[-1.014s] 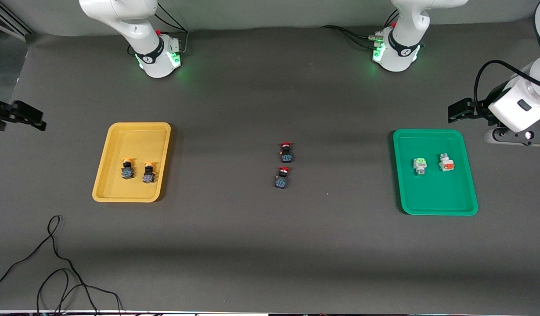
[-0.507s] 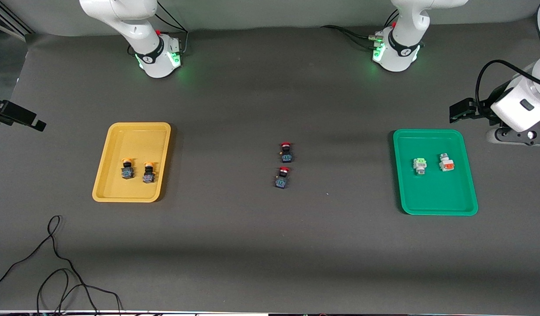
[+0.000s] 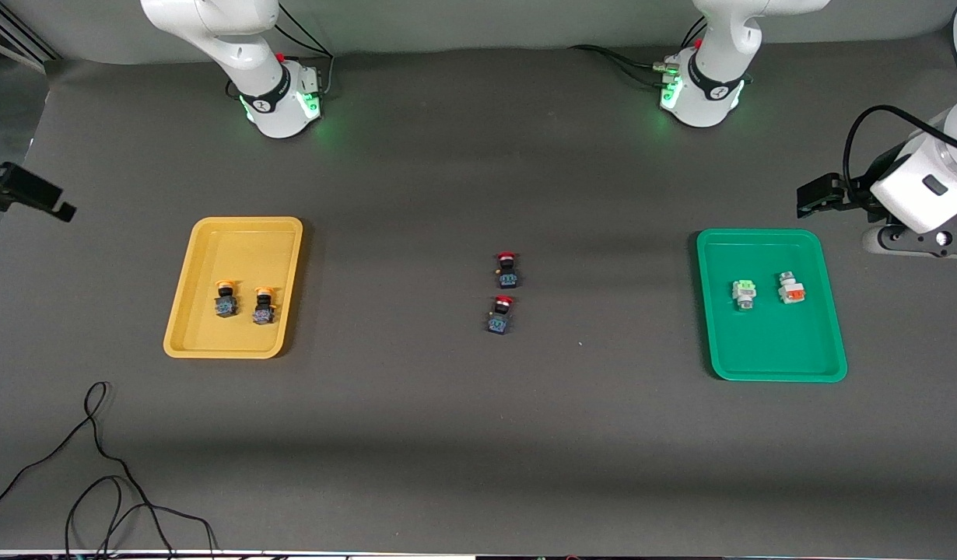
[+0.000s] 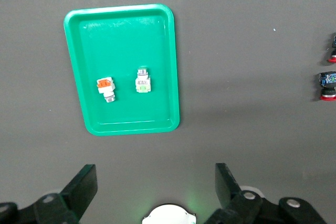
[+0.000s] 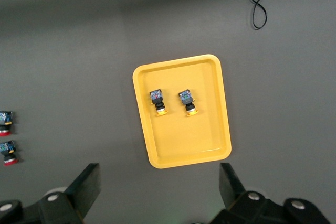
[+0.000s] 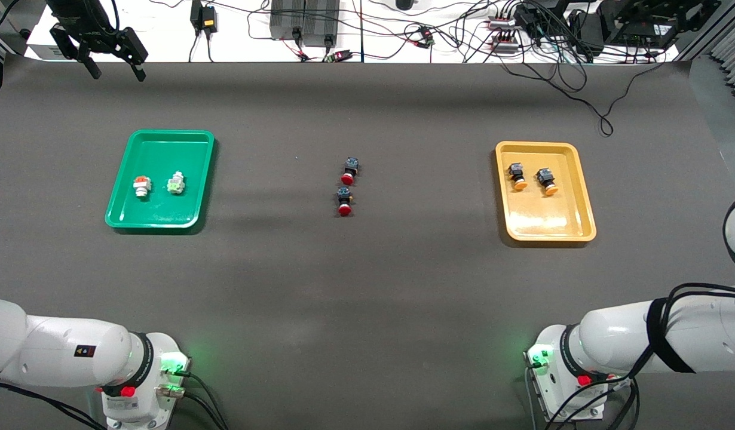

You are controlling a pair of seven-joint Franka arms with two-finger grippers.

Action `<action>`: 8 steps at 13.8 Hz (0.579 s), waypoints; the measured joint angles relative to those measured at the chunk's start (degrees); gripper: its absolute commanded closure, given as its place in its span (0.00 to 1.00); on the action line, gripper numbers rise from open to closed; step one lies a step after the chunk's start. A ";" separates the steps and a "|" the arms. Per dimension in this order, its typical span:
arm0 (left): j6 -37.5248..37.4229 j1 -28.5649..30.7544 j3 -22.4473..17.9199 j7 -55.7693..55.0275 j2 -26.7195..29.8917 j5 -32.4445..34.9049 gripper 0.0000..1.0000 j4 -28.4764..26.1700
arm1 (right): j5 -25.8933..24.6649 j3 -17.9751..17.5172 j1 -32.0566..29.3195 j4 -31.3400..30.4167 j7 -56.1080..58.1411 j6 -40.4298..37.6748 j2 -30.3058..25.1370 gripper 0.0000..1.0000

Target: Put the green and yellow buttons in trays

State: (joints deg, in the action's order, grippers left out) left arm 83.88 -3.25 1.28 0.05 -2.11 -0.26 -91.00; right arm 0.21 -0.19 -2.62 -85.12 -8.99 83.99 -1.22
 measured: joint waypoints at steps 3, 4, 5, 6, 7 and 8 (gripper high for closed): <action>0.00 -0.11 0.01 0.02 0.00 0.00 0.00 0.00 | -0.27 -0.20 -0.03 -0.01 0.00 0.00 0.06 0.00; 0.00 -0.12 0.01 0.02 0.00 0.00 0.00 0.00 | -0.27 -0.09 -0.09 -0.01 0.00 0.00 0.06 0.00; 0.00 -0.12 0.01 0.02 0.00 0.00 0.00 0.00 | -0.27 -0.02 -0.10 -0.01 -0.09 0.00 0.07 0.00; 0.00 -0.12 0.01 0.02 0.00 0.00 0.00 0.01 | -0.27 0.01 -0.10 -0.01 -0.29 0.00 0.07 0.00; 0.05 -0.12 0.00 0.02 0.00 0.00 0.00 0.03 | -0.27 0.07 -0.10 -0.01 -0.41 0.04 0.07 0.00; 0.09 -0.12 0.01 0.02 0.00 0.00 0.00 0.08 | -0.27 0.18 -0.10 -0.01 -0.46 0.17 0.07 0.00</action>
State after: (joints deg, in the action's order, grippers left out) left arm 83.97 -3.37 1.28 0.07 -2.11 -0.26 -90.92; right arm -0.06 -0.01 -2.72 -85.13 -9.45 84.16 -1.15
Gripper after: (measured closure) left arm 0.000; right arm 0.000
